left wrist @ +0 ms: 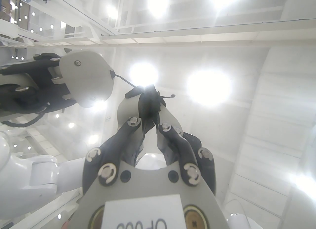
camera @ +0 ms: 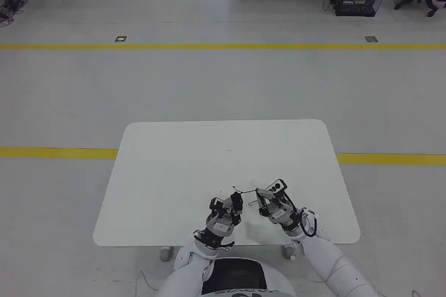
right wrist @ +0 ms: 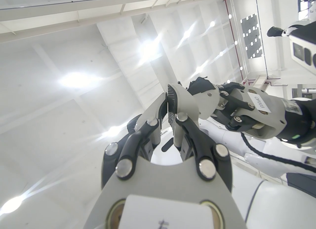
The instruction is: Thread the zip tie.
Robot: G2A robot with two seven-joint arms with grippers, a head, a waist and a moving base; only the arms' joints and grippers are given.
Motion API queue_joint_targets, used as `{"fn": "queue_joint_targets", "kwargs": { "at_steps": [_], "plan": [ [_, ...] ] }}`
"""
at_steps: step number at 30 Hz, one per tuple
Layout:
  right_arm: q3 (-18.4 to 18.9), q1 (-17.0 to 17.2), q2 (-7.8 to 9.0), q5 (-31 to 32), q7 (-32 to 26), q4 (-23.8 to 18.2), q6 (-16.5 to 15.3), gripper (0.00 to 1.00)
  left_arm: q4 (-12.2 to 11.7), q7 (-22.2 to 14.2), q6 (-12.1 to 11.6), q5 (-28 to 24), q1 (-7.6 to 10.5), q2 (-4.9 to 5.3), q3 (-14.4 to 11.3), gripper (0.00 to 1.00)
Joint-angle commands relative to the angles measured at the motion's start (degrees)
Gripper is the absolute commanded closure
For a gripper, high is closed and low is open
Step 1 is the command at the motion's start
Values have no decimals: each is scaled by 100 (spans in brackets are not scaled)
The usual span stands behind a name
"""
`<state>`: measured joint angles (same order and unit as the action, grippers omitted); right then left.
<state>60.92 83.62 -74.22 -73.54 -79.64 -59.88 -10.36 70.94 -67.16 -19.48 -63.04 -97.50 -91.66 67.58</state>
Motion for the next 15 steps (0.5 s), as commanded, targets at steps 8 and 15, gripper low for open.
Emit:
{"fn": "queue_joint_targets", "kwargs": {
  "at_steps": [8, 15],
  "plan": [
    [32, 3, 4, -24, 0, 29, -1, 100, 3, -2, 0, 8, -9, -6, 13, 100],
    [74, 17, 13, -41, 0, 30, -7, 100, 6, -12, 0, 13, -13, -10, 20, 100]
  ]
}}
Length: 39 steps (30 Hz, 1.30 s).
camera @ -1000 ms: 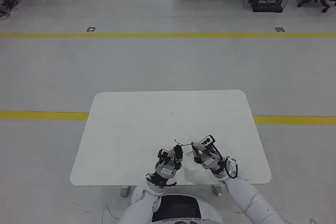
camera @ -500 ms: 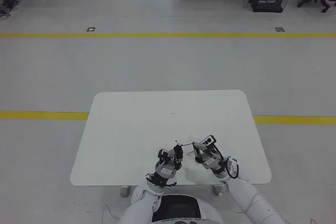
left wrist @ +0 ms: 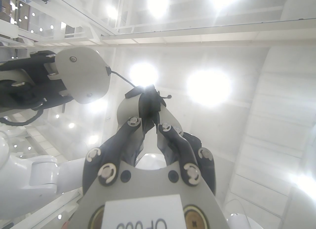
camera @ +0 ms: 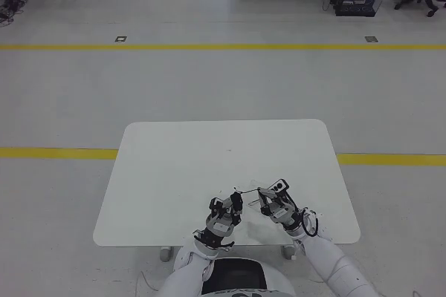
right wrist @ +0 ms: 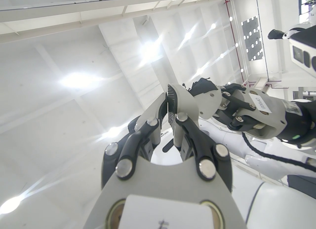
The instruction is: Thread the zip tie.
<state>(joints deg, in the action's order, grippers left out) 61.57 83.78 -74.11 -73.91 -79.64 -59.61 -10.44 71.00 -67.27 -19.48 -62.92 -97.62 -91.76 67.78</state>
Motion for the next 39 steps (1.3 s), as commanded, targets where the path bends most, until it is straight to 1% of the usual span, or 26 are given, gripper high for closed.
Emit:
{"fn": "queue_joint_targets", "kwargs": {
  "at_steps": [1, 39],
  "plan": [
    [14, 2, 3, -5, 0, 5, 2, 100, 1, -2, 0, 1, -2, -1, 1, 100],
    [142, 66, 32, -22, 0, -16, -21, 100, 50, -14, 0, 30, -41, -8, 23, 100]
  ]
}}
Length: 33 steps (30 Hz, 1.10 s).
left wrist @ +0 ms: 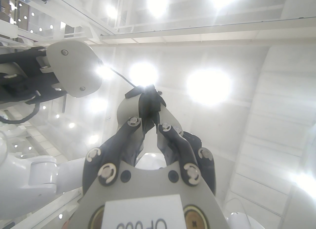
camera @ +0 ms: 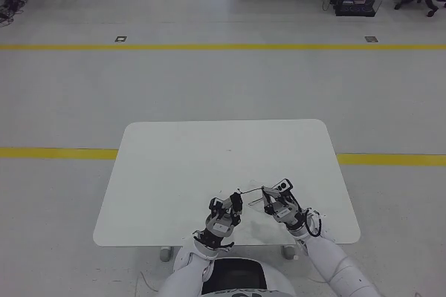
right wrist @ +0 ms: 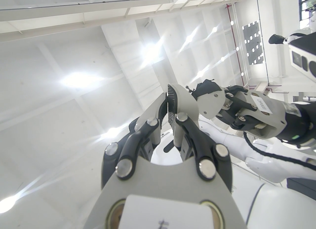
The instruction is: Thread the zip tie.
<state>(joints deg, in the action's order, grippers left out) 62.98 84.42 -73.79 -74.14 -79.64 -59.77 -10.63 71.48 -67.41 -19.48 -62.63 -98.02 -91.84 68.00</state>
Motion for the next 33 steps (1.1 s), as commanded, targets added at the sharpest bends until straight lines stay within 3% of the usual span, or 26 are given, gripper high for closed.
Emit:
{"fn": "queue_joint_targets", "kwargs": {
  "at_steps": [1, 33],
  "plan": [
    [3, 3, 1, 1, 0, -1, -3, 100, 3, 3, 0, 3, -3, -1, 0, 100],
    [77, -4, 19, 5, 0, 40, 16, 100, 13, 19, 0, 19, 3, -13, -20, 100]
  ]
}}
